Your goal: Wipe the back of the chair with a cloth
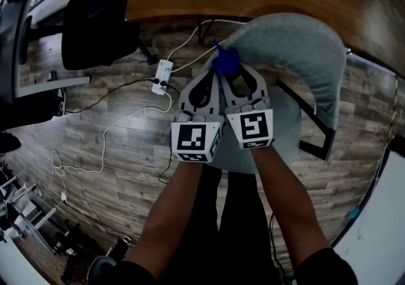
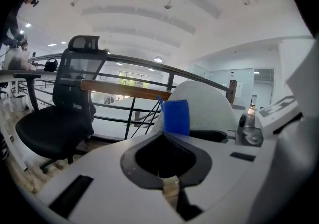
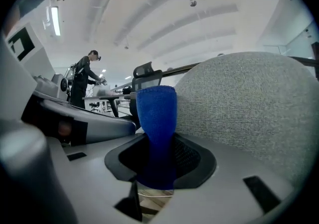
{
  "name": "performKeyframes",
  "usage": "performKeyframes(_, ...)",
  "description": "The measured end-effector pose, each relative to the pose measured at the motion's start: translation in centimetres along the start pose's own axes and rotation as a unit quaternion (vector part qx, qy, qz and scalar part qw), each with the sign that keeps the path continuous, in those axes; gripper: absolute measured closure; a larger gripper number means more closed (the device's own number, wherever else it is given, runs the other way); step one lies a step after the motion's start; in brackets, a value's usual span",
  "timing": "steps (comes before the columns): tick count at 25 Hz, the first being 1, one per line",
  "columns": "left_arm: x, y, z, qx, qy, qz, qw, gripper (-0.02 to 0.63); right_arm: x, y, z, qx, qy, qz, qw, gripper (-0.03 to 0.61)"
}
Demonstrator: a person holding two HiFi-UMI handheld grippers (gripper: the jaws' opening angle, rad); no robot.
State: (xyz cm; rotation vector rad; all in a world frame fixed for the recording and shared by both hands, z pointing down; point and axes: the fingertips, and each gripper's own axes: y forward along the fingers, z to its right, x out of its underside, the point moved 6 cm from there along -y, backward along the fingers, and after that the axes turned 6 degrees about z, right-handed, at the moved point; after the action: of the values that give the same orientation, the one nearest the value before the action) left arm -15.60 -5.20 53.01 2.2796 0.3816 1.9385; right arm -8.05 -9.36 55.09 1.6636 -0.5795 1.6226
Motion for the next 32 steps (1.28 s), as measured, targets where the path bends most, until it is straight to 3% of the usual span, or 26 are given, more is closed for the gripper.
performKeyframes(14,1.7,3.5,2.6,0.045,0.021,-0.03,0.9983,0.611,1.3,-0.7,4.9,0.052,0.011,-0.009,0.999,0.443)
performKeyframes(23,2.7,5.9,6.3,0.098,0.06,-0.053,0.992,0.611,2.2,-2.6,8.4,0.101,0.02,-0.015,0.995,0.443)
performKeyframes(32,3.7,7.4,9.1,0.137,0.07,-0.067,0.9858,0.611,3.1,-5.3,12.4,0.147,0.017,-0.023,0.989,0.443)
